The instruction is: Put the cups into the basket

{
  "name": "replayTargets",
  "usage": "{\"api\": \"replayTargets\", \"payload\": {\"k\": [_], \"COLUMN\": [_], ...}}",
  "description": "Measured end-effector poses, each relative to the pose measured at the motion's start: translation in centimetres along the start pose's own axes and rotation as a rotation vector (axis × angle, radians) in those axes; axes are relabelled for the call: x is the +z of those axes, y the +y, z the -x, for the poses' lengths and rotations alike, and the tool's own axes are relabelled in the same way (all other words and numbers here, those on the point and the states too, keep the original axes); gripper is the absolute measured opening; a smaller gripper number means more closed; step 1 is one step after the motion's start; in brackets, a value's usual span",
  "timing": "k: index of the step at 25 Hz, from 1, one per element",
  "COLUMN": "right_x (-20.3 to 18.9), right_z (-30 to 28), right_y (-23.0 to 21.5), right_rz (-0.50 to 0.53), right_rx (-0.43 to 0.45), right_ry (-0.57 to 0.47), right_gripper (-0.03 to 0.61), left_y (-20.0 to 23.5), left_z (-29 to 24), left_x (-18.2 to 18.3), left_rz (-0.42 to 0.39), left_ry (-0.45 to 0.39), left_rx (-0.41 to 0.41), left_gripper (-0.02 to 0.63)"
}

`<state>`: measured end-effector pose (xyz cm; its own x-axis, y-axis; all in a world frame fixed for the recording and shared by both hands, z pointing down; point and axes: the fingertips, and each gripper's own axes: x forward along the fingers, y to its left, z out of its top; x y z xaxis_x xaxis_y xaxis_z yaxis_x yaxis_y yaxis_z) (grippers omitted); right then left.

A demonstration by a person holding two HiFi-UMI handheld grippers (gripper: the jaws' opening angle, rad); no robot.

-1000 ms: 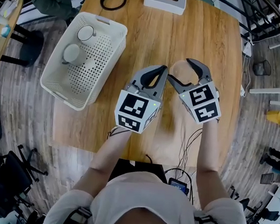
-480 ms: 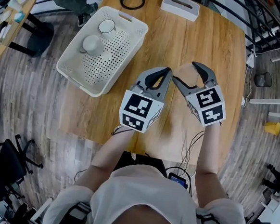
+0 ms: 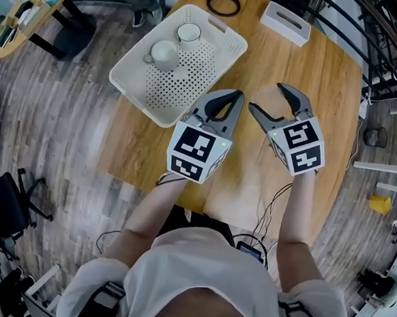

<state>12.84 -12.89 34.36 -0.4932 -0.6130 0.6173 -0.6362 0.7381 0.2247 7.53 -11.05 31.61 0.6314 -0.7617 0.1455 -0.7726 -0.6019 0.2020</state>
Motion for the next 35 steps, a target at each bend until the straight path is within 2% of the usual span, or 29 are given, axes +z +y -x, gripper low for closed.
{"api": "replayTargets", "payload": {"k": [9,22,29,35], "right_x": [5.5,11.4,13.3,14.3], "right_z": [-4.6,-11.7,-14.8,-16.9], "right_y": [2.7,7.3,10.0,12.6], "right_rz": [0.097,0.233,0.29,0.325], "right_rx": [0.1,0.25,0.341,0.419], "right_ry": [-0.018,-0.036,-0.048,-0.064], "right_gripper": [0.347,0.347,0.347,0.347], "left_y": [6.9,15.7,19.2,21.4], "left_z": [3.7,8.4,10.2,11.6], "left_x": [1.1,1.8,1.5,1.7], "left_rz": [0.023,0.07,0.09,0.071], "left_ry": [-0.027,-0.066,-0.081,-0.096], "left_rx": [0.113,0.26,0.323,0.382], "left_gripper": [0.006,0.006,0.006,0.006]}}
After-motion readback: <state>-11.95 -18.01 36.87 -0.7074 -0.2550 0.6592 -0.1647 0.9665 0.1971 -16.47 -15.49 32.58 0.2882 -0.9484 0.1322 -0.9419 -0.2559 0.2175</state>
